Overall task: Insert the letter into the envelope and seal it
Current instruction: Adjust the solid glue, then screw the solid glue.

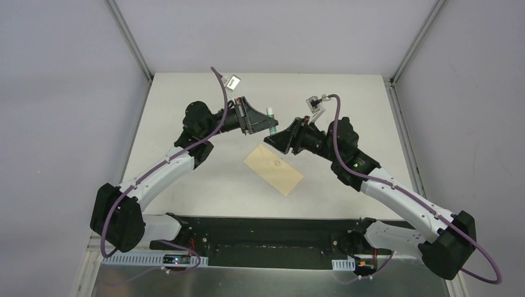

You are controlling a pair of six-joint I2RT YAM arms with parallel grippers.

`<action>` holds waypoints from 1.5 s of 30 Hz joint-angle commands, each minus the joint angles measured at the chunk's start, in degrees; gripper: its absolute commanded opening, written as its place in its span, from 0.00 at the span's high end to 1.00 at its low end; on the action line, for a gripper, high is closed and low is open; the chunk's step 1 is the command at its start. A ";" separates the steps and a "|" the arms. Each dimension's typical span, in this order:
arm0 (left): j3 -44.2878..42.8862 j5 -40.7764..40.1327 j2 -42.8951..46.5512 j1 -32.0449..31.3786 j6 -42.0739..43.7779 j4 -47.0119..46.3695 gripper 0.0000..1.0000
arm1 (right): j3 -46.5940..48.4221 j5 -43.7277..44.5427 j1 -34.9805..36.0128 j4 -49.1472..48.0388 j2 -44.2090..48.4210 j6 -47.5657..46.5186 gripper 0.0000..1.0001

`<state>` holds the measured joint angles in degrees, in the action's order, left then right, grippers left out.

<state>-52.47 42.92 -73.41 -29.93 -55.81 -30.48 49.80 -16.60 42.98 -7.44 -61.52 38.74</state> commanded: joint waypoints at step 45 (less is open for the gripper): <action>-4.68 -7.38 6.17 -0.45 2.32 6.96 1.00 | 11.38 9.53 3.75 15.17 0.41 -4.30 0.97</action>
<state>-53.78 38.89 -69.78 -30.00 -58.78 -28.40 56.23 -14.70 44.42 -1.80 -61.23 40.05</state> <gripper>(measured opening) 0.241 0.243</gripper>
